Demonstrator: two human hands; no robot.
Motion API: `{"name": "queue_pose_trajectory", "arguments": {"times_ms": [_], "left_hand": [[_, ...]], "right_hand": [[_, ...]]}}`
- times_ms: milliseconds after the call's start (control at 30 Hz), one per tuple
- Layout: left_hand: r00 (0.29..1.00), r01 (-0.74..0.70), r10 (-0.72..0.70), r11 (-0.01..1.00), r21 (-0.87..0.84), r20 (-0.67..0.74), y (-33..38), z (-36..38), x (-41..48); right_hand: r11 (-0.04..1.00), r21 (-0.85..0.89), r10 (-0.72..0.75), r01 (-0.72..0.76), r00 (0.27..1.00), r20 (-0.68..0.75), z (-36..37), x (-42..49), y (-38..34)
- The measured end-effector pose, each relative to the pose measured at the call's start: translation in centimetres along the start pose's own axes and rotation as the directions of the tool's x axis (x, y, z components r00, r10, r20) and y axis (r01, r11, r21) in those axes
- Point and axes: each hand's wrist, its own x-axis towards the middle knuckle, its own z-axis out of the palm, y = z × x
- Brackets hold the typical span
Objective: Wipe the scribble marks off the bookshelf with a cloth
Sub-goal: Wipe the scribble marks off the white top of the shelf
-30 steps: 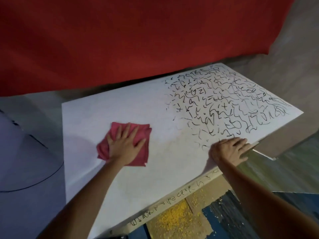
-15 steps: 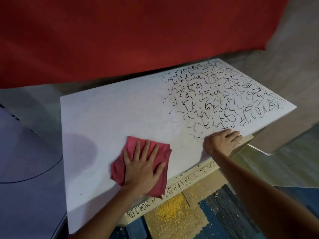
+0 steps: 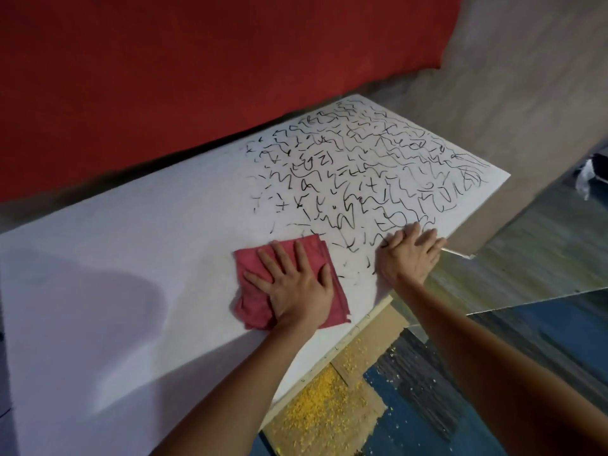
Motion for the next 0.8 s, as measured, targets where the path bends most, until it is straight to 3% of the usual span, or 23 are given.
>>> {"name": "queue_pose_trajectory", "arguments": {"times_ms": [133,267,433,567,700,800], "left_hand": [[0.994,-0.107,0.107,0.994,-0.003,-0.003,4.3,-0.2,5.0],[0.995,-0.099,0.1,0.995,-0.012,0.015,5.9,-0.5,8.6],[0.978,-0.207,0.206,0.977,0.054,0.016,3.9,0.2,3.9],[0.96,-0.281,0.278,0.947,0.157,0.042,1.1,0.7,-0.4],[0.994,-0.107,0.108,0.99,0.092,-0.007,1.3,-0.2,4.3],[0.999,0.049,-0.049,0.998,0.028,0.004,3.3,-0.4,7.6]], "right_hand": [[1.0,-0.007,-0.015,0.015,1.0,-0.004,0.3,0.3,0.2],[1.0,0.003,-0.026,0.026,1.0,-0.013,0.4,0.5,0.3],[0.999,-0.03,-0.028,0.029,0.999,0.027,-0.1,0.1,0.2],[0.973,-0.164,-0.152,0.161,0.986,0.068,-0.2,-0.2,0.1],[0.919,-0.136,-0.35,0.37,0.925,0.146,-0.6,-0.2,0.3],[0.911,-0.126,-0.372,0.393,0.914,0.162,-0.3,0.5,0.4]]}}
